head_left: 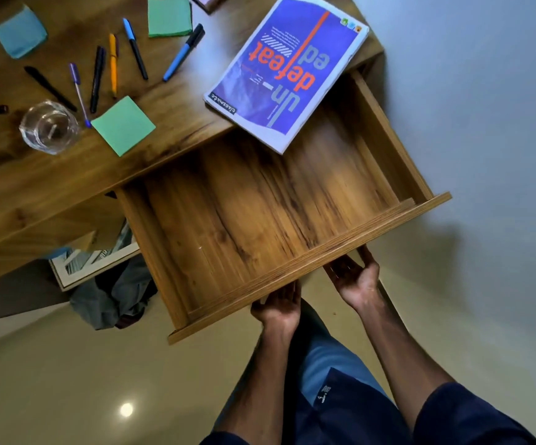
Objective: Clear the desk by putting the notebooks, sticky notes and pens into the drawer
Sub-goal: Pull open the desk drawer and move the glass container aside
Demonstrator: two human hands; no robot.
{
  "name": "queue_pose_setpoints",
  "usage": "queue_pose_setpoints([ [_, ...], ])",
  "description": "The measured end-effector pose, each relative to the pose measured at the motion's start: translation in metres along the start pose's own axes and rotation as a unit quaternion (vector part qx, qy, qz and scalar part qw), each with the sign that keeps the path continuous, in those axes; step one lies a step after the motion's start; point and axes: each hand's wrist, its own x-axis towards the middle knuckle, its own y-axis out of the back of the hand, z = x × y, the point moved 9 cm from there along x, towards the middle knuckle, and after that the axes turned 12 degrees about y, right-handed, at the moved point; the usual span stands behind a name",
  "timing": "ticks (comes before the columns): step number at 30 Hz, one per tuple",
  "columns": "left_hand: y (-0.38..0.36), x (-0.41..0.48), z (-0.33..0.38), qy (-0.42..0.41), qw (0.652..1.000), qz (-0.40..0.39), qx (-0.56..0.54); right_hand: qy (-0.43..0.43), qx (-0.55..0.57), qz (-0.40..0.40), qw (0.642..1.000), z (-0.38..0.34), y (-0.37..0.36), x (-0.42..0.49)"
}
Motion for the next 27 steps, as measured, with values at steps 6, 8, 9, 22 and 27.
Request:
queue_pose_setpoints([
  [6, 0.032, 0.008, -0.013, 0.006, 0.999, -0.034, 0.013, 0.045, -0.024, -0.005, 0.999, 0.000, 0.031, -0.015],
  [8, 0.042, 0.011, -0.017, 0.006, 0.999, -0.045, 0.019, 0.050, -0.023, -0.002, 0.999, 0.001, 0.044, -0.018],
  [9, 0.047, 0.012, -0.020, 0.006, 0.999, -0.048, 0.019, 0.049, -0.021, 0.001, 0.999, 0.001, 0.049, -0.019],
  [22, 0.094, 0.003, -0.054, -0.013, 0.997, -0.012, 0.080, 0.010, -0.057, 0.005, 0.998, -0.006, 0.106, -0.046],
  [27, 0.091, -0.006, -0.063, -0.037, 0.994, 0.008, 0.104, 0.041, -0.137, -0.019, 0.990, -0.024, 0.092, -0.059],
])
